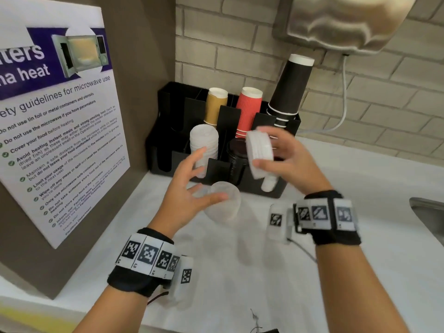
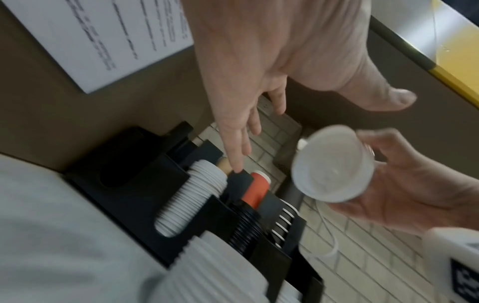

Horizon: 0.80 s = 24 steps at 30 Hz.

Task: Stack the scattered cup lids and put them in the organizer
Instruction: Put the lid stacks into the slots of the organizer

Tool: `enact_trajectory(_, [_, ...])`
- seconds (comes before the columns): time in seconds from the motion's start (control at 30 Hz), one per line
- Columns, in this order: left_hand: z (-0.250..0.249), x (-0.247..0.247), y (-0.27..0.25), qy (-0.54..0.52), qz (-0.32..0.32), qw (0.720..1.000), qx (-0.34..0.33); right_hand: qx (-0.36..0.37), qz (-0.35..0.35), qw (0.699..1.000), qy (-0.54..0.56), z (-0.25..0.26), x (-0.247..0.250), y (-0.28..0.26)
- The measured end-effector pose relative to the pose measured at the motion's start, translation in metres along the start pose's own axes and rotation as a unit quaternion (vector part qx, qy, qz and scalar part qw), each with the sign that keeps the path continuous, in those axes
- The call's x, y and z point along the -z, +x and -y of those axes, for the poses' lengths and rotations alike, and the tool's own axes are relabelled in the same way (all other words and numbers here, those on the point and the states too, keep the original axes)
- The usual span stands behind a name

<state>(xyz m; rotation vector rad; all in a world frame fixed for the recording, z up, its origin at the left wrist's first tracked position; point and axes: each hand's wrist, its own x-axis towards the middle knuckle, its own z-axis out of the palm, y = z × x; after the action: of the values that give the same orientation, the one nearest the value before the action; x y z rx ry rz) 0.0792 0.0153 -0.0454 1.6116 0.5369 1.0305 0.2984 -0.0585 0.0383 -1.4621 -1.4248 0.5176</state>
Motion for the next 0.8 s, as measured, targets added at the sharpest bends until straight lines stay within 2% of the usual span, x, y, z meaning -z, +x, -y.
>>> enact_trajectory(0.1, [0.003, 0.016, 0.0, 0.041, -0.052, 0.998, 0.008, -0.015, -0.077, 0.985, -0.151, -0.016, 0.035, 0.034])
enact_trajectory(0.17, [0.006, 0.024, 0.001, 0.054, -0.071, 0.996, 0.007, -0.059, -0.087, 0.964, -0.246, -0.036, 0.046, 0.054])
enact_trajectory(0.3, [0.007, 0.033, 0.0, 0.077, -0.07, 0.995, 0.005, -0.122, 0.025, 0.921, -0.37, -0.076, 0.043, 0.071])
enact_trajectory(0.53, [0.01, 0.037, -0.003, 0.084, -0.073, 0.994, 0.017, -0.14, 0.13, 0.862, -0.469, -0.094, 0.04, 0.079])
enact_trajectory(0.63, [0.009, 0.038, -0.003, 0.088, -0.071, 0.993, 0.018, -0.149, 0.151, 0.844, -0.492, -0.095, 0.033, 0.079])
enact_trajectory(0.8, [0.008, 0.038, -0.003, 0.092, -0.072, 0.993, 0.019, -0.168, 0.161, 0.835, -0.498, -0.099, 0.025, 0.076])
